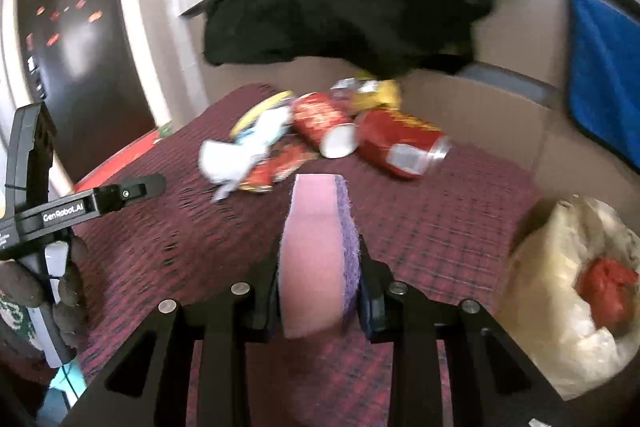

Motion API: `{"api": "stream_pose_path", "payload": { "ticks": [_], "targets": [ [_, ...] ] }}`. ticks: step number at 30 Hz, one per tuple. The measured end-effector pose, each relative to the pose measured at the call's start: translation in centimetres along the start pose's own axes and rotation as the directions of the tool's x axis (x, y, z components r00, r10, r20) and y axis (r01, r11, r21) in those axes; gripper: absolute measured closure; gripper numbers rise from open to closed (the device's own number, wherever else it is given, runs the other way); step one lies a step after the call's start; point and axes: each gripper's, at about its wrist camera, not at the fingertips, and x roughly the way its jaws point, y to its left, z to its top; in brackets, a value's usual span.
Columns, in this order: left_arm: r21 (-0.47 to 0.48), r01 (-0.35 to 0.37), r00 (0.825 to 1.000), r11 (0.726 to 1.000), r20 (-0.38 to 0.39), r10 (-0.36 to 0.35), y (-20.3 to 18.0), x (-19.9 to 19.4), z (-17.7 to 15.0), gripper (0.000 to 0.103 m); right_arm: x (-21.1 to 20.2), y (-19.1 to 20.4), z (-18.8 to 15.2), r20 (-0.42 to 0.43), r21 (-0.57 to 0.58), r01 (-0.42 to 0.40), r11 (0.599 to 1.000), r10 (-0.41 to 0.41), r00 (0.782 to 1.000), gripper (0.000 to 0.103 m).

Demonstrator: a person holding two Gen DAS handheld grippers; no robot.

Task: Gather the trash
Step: 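Grasp the white plastic bag from the pile with the left gripper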

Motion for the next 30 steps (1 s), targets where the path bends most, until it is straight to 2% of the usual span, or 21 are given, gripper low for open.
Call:
{"api": "stream_pose_path", "payload": {
  "ticks": [5, 9, 11, 13, 15, 18, 21, 23, 26, 28, 30],
  "targets": [
    [0.097, 0.012, 1.0, 0.995, 0.006, -0.013, -5.0, 3.7, 1.9, 0.041, -0.5, -3.3, -0.8, 0.024, 0.056, 0.019, 0.998, -0.02, 0.999, 0.076],
    [0.11, -0.097, 0.995, 0.989, 0.03, 0.095, -6.6, 6.5, 3.0, 0.044, 0.0, -5.6, -1.2, 0.013, 0.123, -0.001, 0.992, -0.001, 1.0, 0.076],
    [0.05, -0.163, 0.984, 0.985, 0.079, 0.159, -5.5, 6.3, 3.9, 0.045, 0.0, -6.5, -1.4, 0.011, 0.149, -0.016, 0.989, 0.014, 1.0, 0.075],
    [-0.031, -0.189, 0.977, 0.982, 0.096, 0.191, -3.4, 6.0, 4.8, 0.045, -0.2, -6.9, -1.6, 0.016, 0.148, -0.02, 0.989, 0.018, 1.0, 0.075],
    [-0.064, -0.191, 0.98, 0.98, 0.048, 0.194, -1.5, 6.6, 5.6, 0.045, -0.5, -7.1, -1.9, 0.025, 0.123, -0.007, 0.992, 0.004, 1.0, 0.075],
    [-0.035, -0.178, 0.984, 0.983, -0.014, 0.178, -0.4, 7.9, 6.2, 0.046, -0.1, -7.2, -1.9, 0.025, 0.109, -0.012, 0.994, 0.01, 1.0, 0.075],
    [0.073, -0.211, 0.977, 0.975, 0.0, 0.211, -1.5, 9.0, 6.4, 0.046, 0.5, -6.7, -1.7, 0.034, 0.099, -0.032, 0.995, 0.029, 0.999, 0.075],
    [0.117, -0.255, 0.966, 0.96, -0.005, 0.257, -2.1, 10.1, 6.5, 0.059, 0.8, -6.4, -1.6, 0.034, 0.087, -0.034, 0.996, 0.031, 0.999, 0.075],
    [0.11, -0.305, 0.949, 0.946, -0.046, 0.312, -1.8, 11.8, 6.9, 0.062, 1.0, -6.0, -1.5, 0.033, 0.075, -0.039, 0.996, 0.036, 0.999, 0.075],
    [0.078, -0.325, 0.942, 0.942, -0.056, 0.33, -0.9, 12.0, 7.2, 0.069, 0.8, -6.0, -1.5, 0.032, 0.071, -0.034, 0.997, 0.032, 0.999, 0.075],
    [0.041, -0.304, 0.95, 0.952, -0.067, 0.306, -0.4, 11.7, 7.3, 0.071, 0.6, -6.0, -1.6, 0.033, 0.072, -0.031, 0.997, 0.029, 0.999, 0.075]
  ]
}}
